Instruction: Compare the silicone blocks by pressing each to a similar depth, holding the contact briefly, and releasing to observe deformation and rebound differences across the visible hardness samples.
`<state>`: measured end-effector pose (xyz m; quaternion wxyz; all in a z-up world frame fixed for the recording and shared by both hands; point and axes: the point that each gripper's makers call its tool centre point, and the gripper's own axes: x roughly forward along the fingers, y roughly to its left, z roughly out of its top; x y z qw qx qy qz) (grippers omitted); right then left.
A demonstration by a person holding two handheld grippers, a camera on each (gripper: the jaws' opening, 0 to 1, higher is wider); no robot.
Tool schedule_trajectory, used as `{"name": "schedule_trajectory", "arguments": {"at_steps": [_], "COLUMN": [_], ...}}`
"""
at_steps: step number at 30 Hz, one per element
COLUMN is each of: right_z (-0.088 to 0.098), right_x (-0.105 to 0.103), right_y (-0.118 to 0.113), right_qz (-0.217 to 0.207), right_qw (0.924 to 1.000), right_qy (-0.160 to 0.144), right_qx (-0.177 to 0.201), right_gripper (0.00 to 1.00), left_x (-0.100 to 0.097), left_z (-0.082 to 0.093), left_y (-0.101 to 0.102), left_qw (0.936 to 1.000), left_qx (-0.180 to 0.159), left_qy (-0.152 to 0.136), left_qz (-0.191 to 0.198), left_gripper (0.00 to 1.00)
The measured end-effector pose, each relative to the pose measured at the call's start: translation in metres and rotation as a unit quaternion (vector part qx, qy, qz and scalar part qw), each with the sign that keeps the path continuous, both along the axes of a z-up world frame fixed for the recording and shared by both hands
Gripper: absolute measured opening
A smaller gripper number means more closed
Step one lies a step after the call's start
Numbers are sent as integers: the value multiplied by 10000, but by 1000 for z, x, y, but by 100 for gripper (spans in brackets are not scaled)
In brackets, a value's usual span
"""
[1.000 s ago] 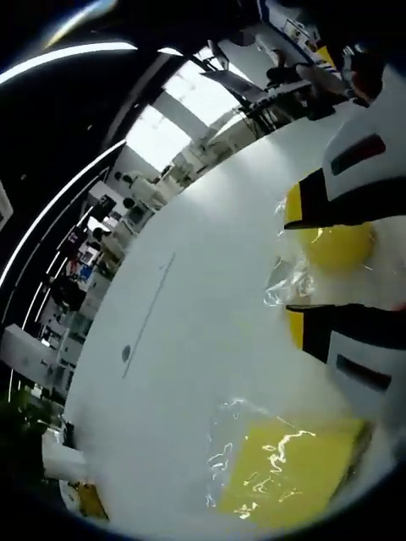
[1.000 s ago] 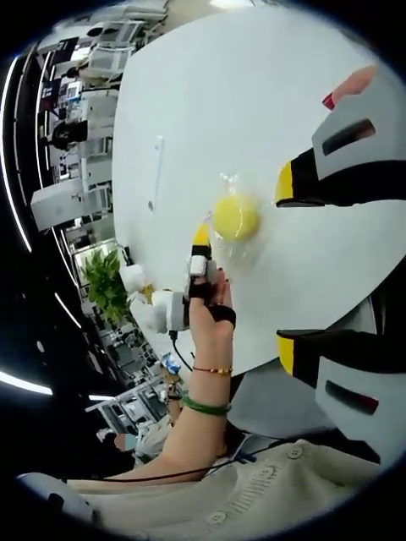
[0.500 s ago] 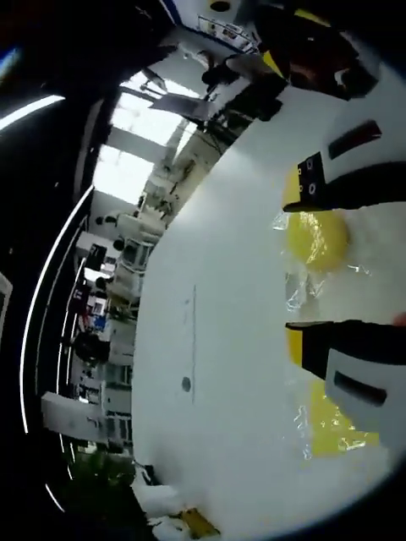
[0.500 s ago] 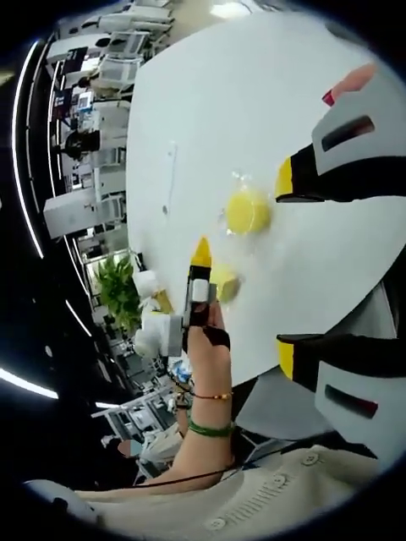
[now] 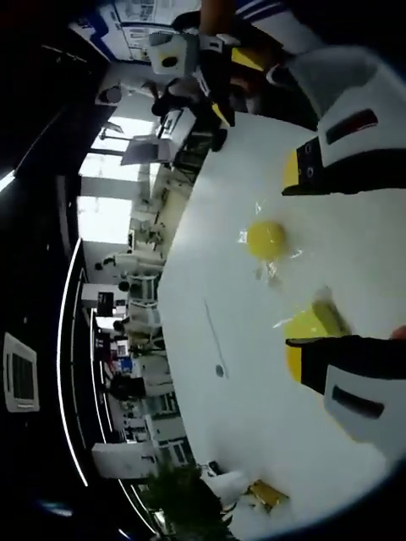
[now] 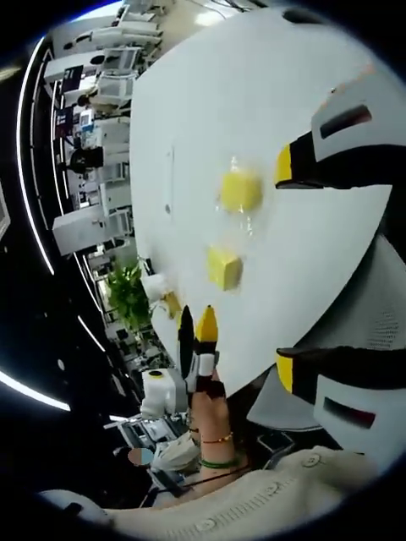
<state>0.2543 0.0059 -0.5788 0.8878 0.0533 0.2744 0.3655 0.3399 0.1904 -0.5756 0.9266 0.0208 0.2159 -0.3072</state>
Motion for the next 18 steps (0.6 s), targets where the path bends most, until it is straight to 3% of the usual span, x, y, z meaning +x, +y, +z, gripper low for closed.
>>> {"name": "schedule_trajectory", "arguments": {"at_steps": [4, 9, 13, 18], "right_z": [-4, -3, -4, -10], "right_x": [-13, -21, -22, -24], "right_y": [6, 3, -1, -1], "right_qz": [-56, -434, -735, -1033], "right_qw": [9999, 9988, 9970, 9941], "right_qy": [91, -33, -57, 58], "right_qx": [-14, -226, -249, -310], "right_gripper": [76, 78, 78, 81], "left_x": [-25, -57, -74, -91], "left_z": [4, 9, 9, 7], "left_y": [44, 100, 129, 145], "left_qw": [9993, 9959, 9931, 9923], "left_qx": [-5, -29, -65, -218], "left_qy": [10, 10, 28, 167], "left_qz": [379, 901, 1170, 1206], "left_gripper": [72, 75, 77, 77]}}
